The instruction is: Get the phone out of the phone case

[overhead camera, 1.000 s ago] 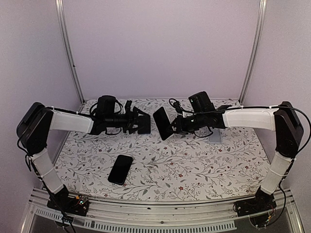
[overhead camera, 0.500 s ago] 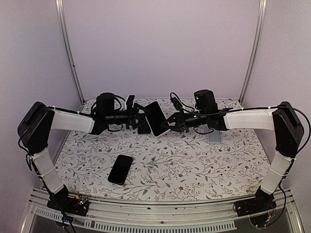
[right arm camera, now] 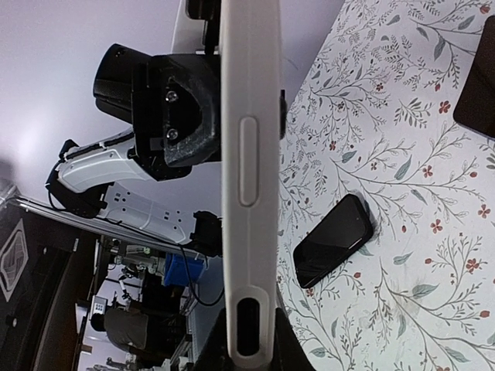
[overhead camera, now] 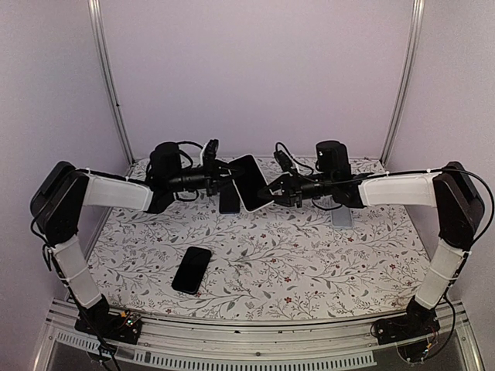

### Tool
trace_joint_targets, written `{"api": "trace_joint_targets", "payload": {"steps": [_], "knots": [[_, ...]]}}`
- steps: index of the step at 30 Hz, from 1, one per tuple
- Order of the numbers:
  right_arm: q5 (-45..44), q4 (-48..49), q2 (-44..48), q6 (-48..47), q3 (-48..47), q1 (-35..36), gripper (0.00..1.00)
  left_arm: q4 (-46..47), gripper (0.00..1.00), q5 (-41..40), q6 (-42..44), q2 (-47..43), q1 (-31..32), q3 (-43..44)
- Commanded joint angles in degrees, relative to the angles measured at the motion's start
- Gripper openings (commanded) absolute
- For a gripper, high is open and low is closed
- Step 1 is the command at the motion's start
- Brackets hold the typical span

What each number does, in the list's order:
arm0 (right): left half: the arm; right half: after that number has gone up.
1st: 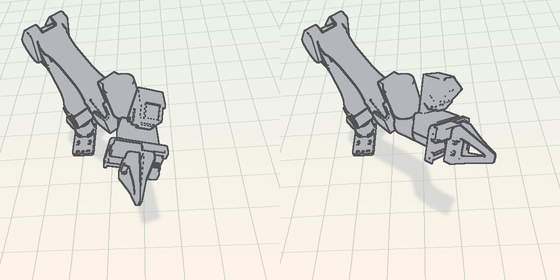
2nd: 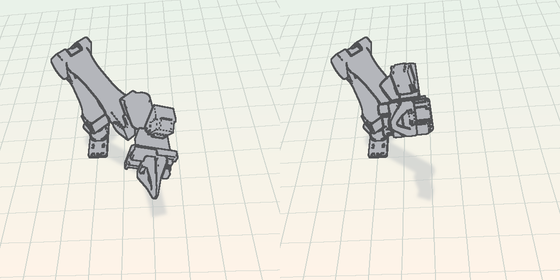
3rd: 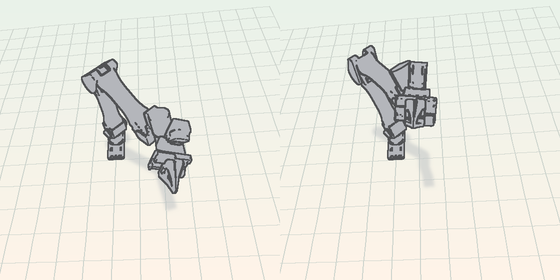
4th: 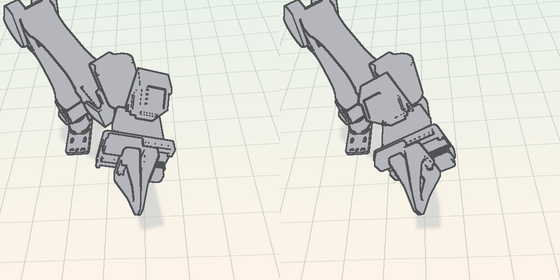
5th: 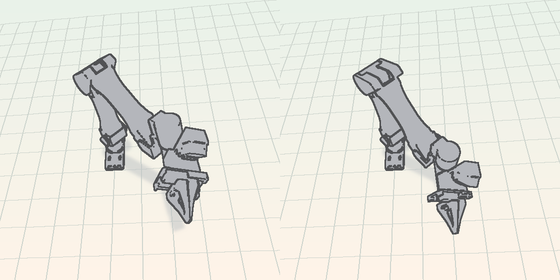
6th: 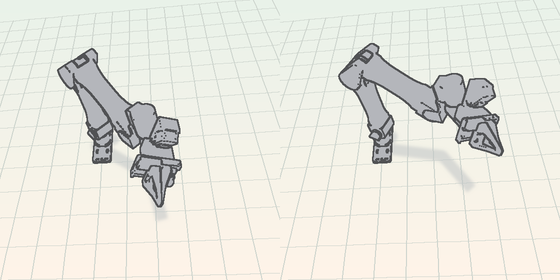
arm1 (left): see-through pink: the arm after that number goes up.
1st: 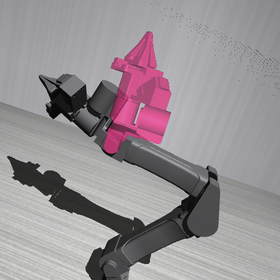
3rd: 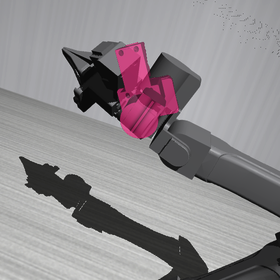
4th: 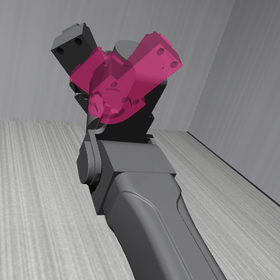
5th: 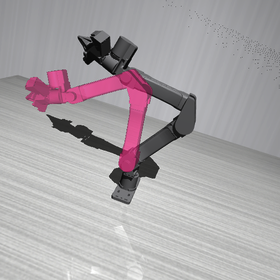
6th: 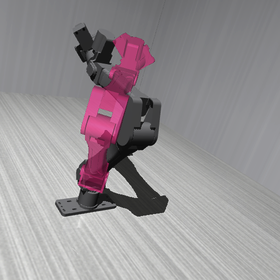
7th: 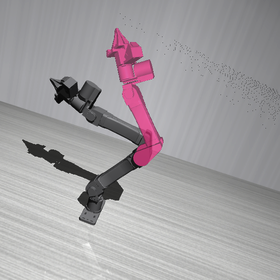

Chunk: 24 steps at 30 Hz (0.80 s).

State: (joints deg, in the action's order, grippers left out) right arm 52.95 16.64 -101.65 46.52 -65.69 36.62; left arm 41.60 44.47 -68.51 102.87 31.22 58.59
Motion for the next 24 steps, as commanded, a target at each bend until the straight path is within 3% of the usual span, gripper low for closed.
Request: {"api": "trace_joint_targets", "payload": {"steps": [1, 3, 8, 11, 17, 24], "knots": [[1.8, 5.0, 2.1, 0.5, 1.1, -0.4, 0.06, 7.1, 0.06, 1.1, -2.0, 0.8, 0.9, 0.3], [1.1, 5.2, 2.4, 0.3, 1.7, -0.4, 0.16, 8.7, 0.0, 0.9, -3.0, 0.9, 1.0, -0.2], [-0.6, 5.4, 3.3, -0.7, 3.3, -0.4, 0.46, 14.2, 0.0, 0.0, -7.3, 1.3, 1.2, -1.9], [-1.0, 5.2, 3.9, -1.2, 3.9, -0.4, 0.56, 19.3, 0.0, -1.3, -10.7, 1.9, 1.2, -3.0], [-2.8, 5.2, 6.0, -2.1, 6.4, -0.4, 0.6, 25.2, 0.0, -4.3, -15.4, 2.3, 1.1, -4.7], [-5.9, 4.4, 8.7, -3.6, 8.3, -0.3, 0.68, 24.9, 0.0, -7.4, -17.1, 1.3, 1.3, -5.5]]}}
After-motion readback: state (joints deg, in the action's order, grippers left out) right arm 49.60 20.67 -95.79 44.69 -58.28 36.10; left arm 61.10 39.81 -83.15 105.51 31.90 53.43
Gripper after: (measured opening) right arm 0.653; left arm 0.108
